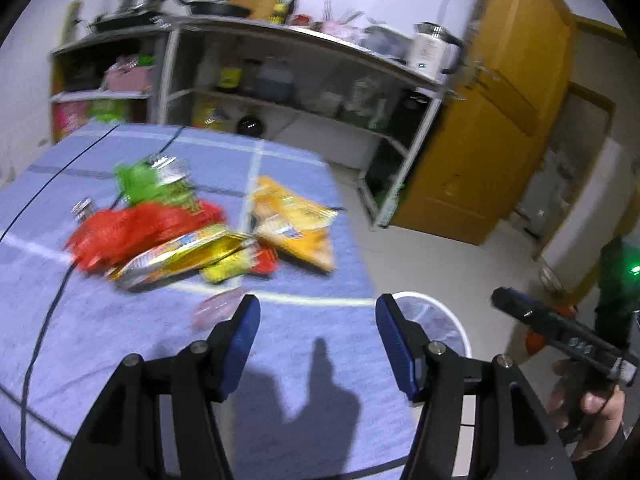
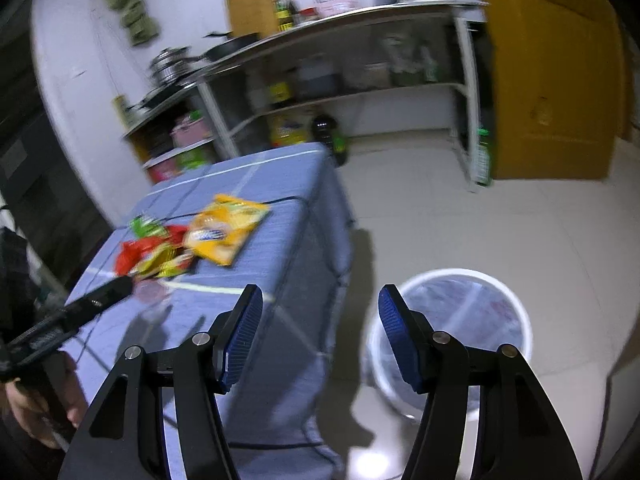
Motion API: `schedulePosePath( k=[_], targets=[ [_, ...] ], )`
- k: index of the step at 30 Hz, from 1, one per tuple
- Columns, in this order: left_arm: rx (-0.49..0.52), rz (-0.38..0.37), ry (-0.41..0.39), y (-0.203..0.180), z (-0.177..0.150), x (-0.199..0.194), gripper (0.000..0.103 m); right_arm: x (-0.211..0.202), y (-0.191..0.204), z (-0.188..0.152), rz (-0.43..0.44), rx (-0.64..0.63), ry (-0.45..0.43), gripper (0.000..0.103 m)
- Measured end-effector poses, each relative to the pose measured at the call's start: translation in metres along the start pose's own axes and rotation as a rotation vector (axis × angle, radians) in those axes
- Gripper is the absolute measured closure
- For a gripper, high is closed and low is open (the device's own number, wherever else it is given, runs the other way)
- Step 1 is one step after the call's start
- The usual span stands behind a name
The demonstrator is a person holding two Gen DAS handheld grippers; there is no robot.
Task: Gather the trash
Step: 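Return the right gripper to the table and grasp the yellow candy stick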
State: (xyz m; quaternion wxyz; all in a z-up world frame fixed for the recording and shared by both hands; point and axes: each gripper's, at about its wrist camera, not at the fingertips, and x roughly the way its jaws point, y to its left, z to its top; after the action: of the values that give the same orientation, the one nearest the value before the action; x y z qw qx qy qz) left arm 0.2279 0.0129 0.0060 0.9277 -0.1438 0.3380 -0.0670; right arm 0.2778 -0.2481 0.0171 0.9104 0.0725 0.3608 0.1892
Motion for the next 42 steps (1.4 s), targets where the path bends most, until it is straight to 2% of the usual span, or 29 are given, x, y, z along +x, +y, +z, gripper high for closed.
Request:
schedulePosePath(
  k=[4,8,14,16,17,18,21,27,35,42],
  targets=[
    [-0.046,0.055,0.038,0.02,-0.007,0.012,0.037,0.019,0.029,0.001,0.04,-0.06,0.03,0.042],
    [-0.08,0.115,0.056,0.03,-0.01,0.025,0.036,0.03,0.039,-0.001,0.061,-0.075,0.055,0.042],
    [-0.095,0.146,0.1,0.035,-0.015,0.044,0.036,0.038,0.047,0.001,0.077,-0.093,0.067,0.042],
    [-0.074,0.171,0.106,0.034,-0.015,0.051,0.04,0.041,0.048,0.002,0.08,-0.097,0.072,0.042],
    [-0.072,0.171,0.107,0.033,-0.013,0.052,0.049,0.042,0.049,0.002,0.084,-0.096,0.074,0.042],
    [-0.066,0.172,0.113,0.033,-0.012,0.055,0.054,0.044,0.05,0.003,0.087,-0.096,0.076,0.042],
    [-0.071,0.166,0.111,0.037,-0.009,0.055,0.055,0.046,0.054,0.005,0.097,-0.103,0.077,0.042],
    [-0.066,0.167,0.093,0.049,-0.009,0.042,0.055,0.053,0.069,0.009,0.129,-0.146,0.088,0.042],
    [-0.076,0.149,0.05,0.078,-0.003,-0.002,0.055,0.083,0.115,0.017,0.197,-0.27,0.118,0.042],
    [-0.103,0.13,-0.001,0.101,0.003,-0.03,0.055,0.125,0.164,0.025,0.221,-0.462,0.15,0.042]
  ],
)
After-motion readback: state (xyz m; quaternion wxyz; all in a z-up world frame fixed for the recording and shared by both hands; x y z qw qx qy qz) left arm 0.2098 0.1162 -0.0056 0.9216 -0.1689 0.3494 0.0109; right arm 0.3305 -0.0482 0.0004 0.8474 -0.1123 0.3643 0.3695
